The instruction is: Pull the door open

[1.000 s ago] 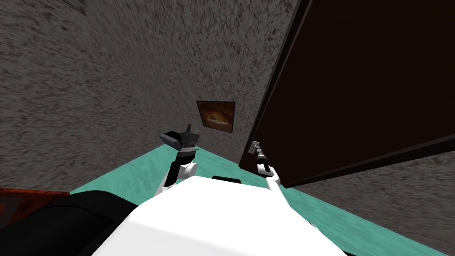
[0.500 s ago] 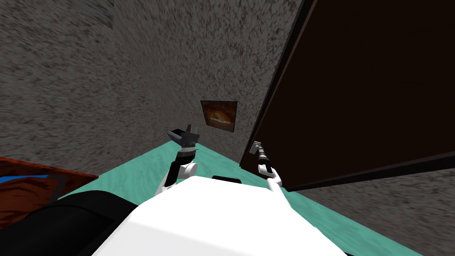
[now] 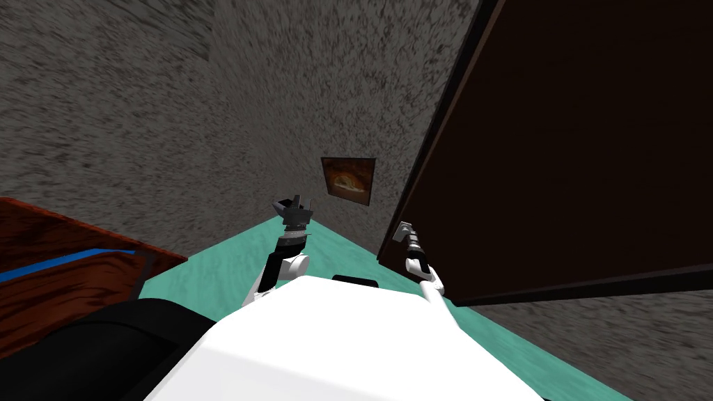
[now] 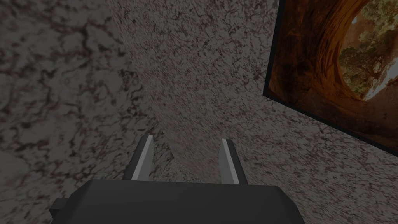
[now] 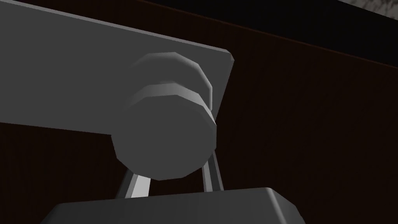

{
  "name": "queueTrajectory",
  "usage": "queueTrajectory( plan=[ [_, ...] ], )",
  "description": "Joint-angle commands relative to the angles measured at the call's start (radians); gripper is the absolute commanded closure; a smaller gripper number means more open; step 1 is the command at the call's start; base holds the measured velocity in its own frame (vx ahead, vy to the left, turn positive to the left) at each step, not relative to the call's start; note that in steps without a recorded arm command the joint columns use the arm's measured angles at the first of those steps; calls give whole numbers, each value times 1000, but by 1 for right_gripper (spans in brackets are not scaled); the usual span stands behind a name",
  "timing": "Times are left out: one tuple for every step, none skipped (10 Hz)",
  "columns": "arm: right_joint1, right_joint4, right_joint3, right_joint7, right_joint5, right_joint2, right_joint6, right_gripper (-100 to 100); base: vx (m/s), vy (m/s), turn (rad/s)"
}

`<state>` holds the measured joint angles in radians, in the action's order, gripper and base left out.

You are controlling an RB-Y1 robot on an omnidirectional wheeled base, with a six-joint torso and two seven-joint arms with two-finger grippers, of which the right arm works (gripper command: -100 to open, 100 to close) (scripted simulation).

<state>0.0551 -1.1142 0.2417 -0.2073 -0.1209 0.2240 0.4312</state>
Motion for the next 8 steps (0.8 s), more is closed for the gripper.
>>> queueTrajectory(
  plan=[
    [0, -5, -8, 50, -49, -1, 5, 100, -59, -18, 151],
    [0, -5, -8, 53, -49, -1, 5, 100, -46, -17, 60],
    [-5, -7, -6, 93, -93, 3, 6, 100, -59, -22, 157],
    [-9, -9, -4, 118, -123, 7, 8, 100, -91, -36, 205],
    [-9, -9, -4, 134, -137, 7, 8, 100, -64, -34, 78],
    [-14, -10, -2, 169, -176, 11, 9, 100, -73, -39, 149],
    [-14, -10, -2, 175, -180, 11, 9, 100, -55, -19, 71],
    [-18, -12, 0, 215, -224, 15, 11, 100, -55, -8, 135]
  ],
)
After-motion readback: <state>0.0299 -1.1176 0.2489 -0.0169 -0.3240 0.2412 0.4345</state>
